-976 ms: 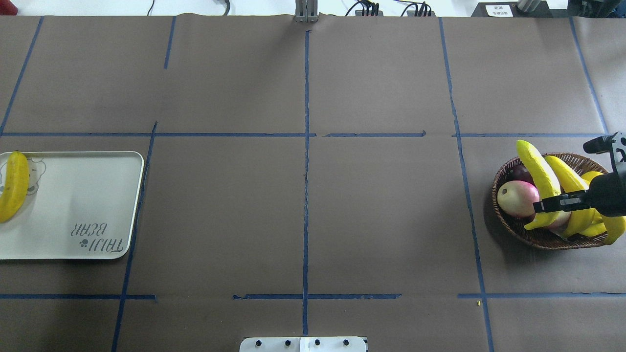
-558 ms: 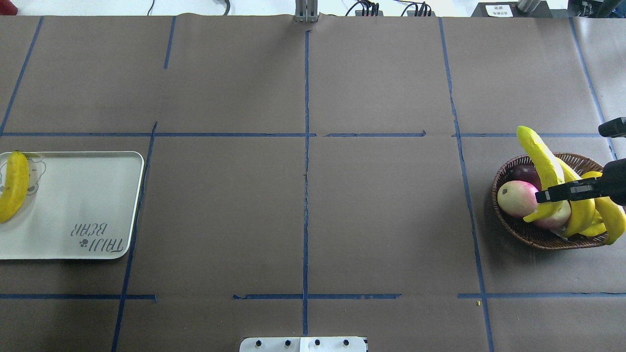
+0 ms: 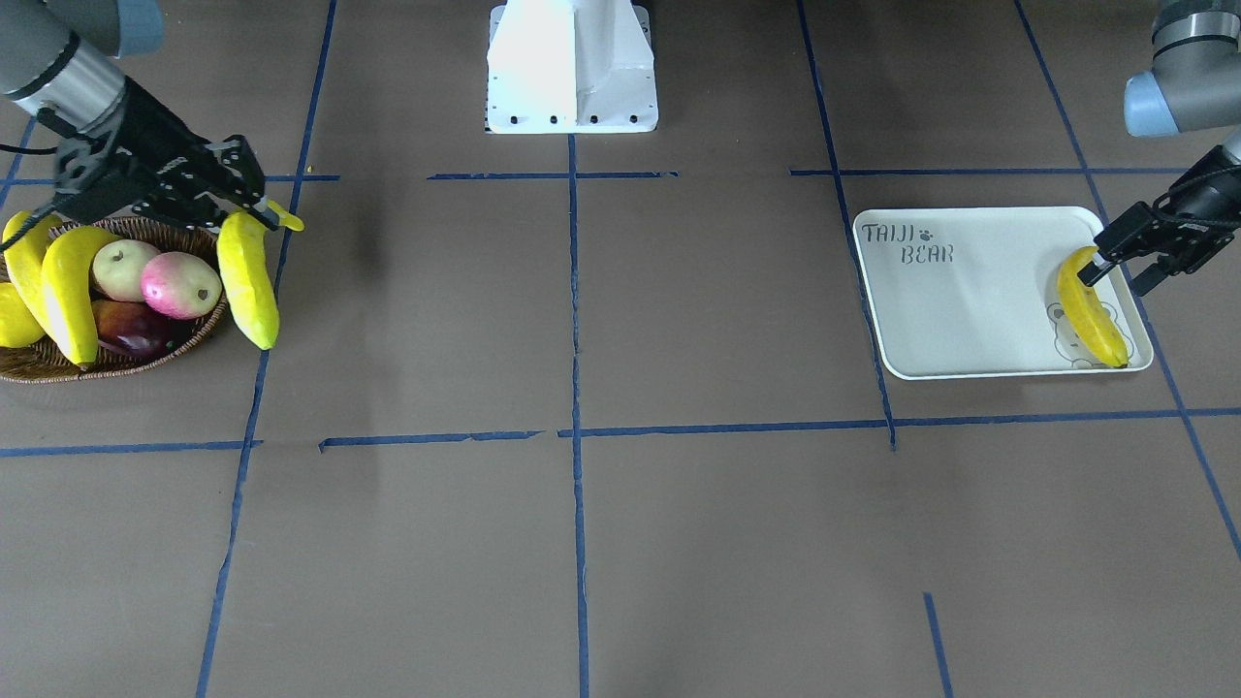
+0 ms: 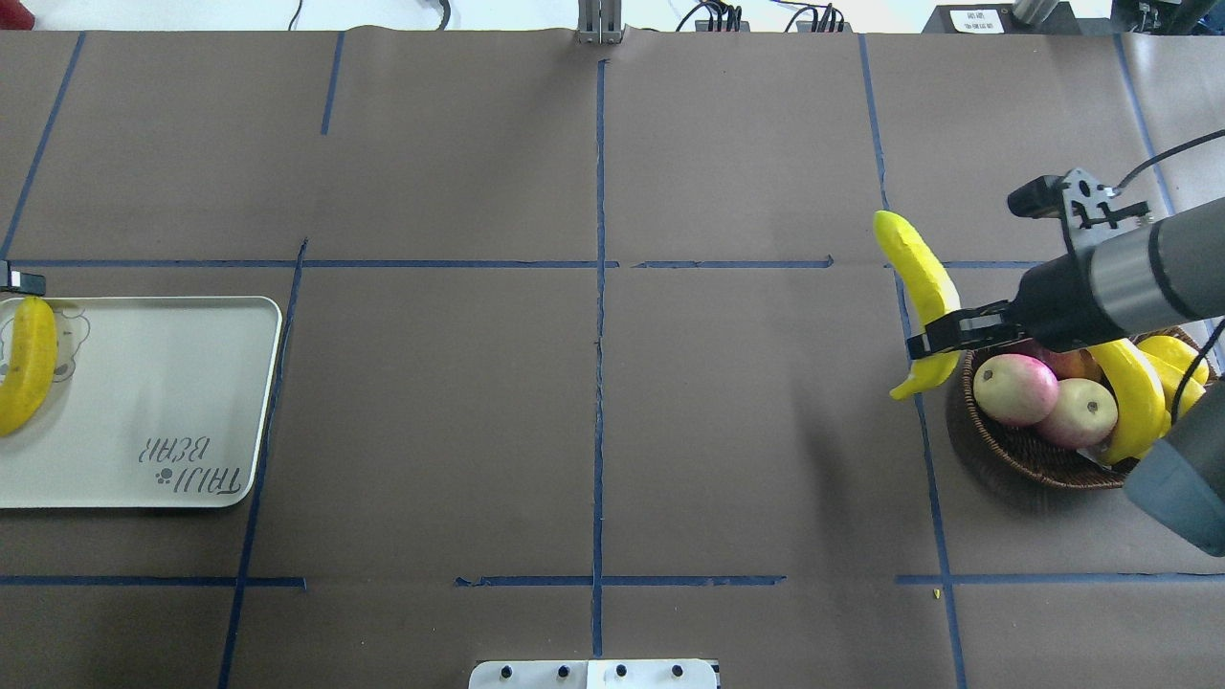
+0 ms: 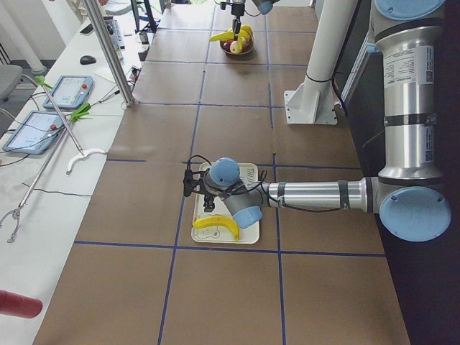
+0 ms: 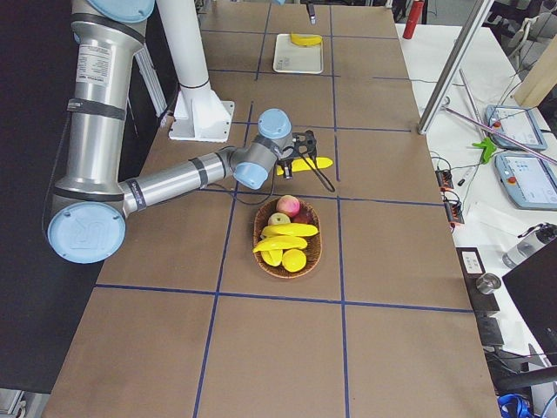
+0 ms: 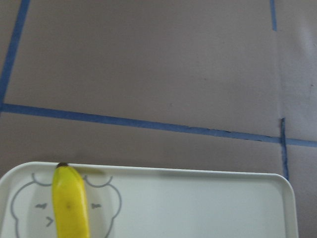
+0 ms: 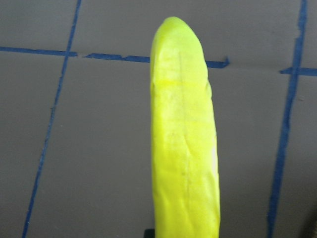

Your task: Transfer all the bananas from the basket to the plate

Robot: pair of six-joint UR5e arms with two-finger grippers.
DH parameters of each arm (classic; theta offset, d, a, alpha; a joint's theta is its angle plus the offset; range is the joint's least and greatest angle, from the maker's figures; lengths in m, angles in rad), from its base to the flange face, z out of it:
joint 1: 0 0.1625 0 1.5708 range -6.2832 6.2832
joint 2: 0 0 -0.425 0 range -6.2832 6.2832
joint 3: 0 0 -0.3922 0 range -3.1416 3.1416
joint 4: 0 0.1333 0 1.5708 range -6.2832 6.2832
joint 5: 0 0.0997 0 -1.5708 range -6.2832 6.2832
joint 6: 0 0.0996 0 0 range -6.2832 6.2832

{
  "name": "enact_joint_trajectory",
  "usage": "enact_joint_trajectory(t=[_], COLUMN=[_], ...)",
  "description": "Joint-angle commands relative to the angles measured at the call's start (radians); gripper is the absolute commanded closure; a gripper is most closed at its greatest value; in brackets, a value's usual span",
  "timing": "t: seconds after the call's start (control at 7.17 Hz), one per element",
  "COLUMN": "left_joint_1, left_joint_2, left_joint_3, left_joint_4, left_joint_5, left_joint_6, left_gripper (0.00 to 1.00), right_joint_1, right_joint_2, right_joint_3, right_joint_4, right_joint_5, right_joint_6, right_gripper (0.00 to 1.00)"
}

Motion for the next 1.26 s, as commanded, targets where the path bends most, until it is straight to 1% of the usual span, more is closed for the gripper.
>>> enact_joint_trajectory(t=[0.0,0.14,0.28,0.42,0.56,0.7,0.84,0.98,1.12], left_joint_1=[0.054,0.097,0.136,0.159,0.200,0.250,0.313,0.369,0.387], left_joint_2=[-0.084,-0.125,-0.179,-0.240,-0.297,-0.358,-0.410,-0.462,-0.507], left_joint_3=[-0.034,-0.051,-0.057,-0.057,-0.055,-0.055,-0.051,-0.049,-0.051], left_joint_4=[-0.006,-0.007,-0.007,-0.007,-0.007,-0.007,-0.007,-0.006,-0.003], left_joint_5=[-0.007,-0.007,-0.007,-0.006,-0.004,-0.003,-0.001,0.002,0.002], left_joint_6=[-0.044,-0.177,-0.253,-0.338,-0.427,-0.491,-0.523,-0.523,-0.530], left_gripper=[0.00,0.00,0.00,0.00,0.00,0.00,0.00,0.00,0.00], right_joint_1=[-0.106,-0.156,-0.219,-0.270,-0.293,-0.330,-0.359,-0.379,-0.393], right_joint_2=[0.142,0.202,0.256,0.299,0.346,0.385,0.434,0.481,0.527], right_joint_3=[-0.040,-0.060,-0.067,-0.080,-0.094,-0.105,-0.134,-0.172,-0.207], right_joint_4=[-0.023,-0.023,-0.023,-0.023,-0.023,-0.025,-0.025,-0.023,-0.025], right_joint_5=[-0.072,-0.130,-0.226,-0.280,-0.308,-0.354,-0.400,-0.428,-0.452], right_joint_6=[0.057,0.143,0.183,0.232,0.263,0.298,0.309,0.332,0.358], right_gripper=[0.98,0.99,0.98,0.98,0.98,0.98,0.98,0.98,0.98])
